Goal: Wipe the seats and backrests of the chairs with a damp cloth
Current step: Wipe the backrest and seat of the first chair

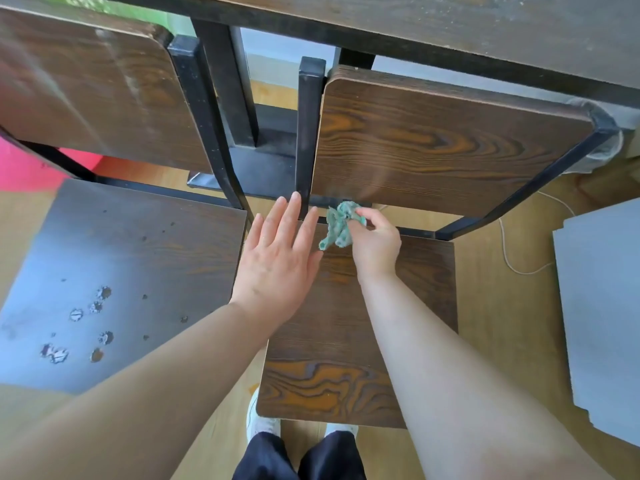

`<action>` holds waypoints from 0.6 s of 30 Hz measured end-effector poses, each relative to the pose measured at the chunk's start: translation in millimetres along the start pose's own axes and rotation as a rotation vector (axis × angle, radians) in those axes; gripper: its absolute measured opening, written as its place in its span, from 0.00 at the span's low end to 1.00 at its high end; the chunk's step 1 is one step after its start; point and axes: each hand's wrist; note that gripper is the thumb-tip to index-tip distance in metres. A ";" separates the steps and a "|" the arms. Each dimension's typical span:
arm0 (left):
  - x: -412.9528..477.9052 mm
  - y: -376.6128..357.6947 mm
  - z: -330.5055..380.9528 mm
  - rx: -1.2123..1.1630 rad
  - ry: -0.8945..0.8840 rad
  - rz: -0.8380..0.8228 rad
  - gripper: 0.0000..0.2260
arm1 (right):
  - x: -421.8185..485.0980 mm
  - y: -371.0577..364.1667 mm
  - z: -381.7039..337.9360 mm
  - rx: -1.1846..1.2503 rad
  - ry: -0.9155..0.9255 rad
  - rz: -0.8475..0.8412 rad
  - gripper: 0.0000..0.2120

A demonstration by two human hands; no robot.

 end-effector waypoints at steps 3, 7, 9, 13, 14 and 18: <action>-3.1 0.3 2.1 -0.002 -0.017 -0.009 0.26 | 5.0 27.7 15.7 -0.079 -0.056 -0.025 0.12; -6.0 -5.1 10.0 0.005 -0.053 -0.024 0.26 | 15.0 87.6 42.4 -0.276 -0.143 -0.047 0.13; -6.0 -10.4 15.7 0.010 -0.073 -0.042 0.26 | 20.8 113.9 57.3 -0.420 -0.170 -0.033 0.13; -3.8 -20.2 30.0 0.012 -0.105 -0.077 0.27 | 21.2 146.6 90.7 -0.619 -0.172 -0.045 0.14; -3.0 -22.9 33.8 0.014 -0.112 -0.087 0.27 | 19.2 149.9 97.1 -0.655 -0.158 -0.051 0.15; 1.2 -32.3 46.4 0.024 -0.129 -0.123 0.28 | 12.4 148.3 114.5 -0.727 -0.098 -0.105 0.25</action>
Point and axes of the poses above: each hand's wrist, its own x-axis towards the middle knuckle, its own y-axis out of the back of the hand, z = x × y, and after that the axes turned 2 degrees about -y, right-handed
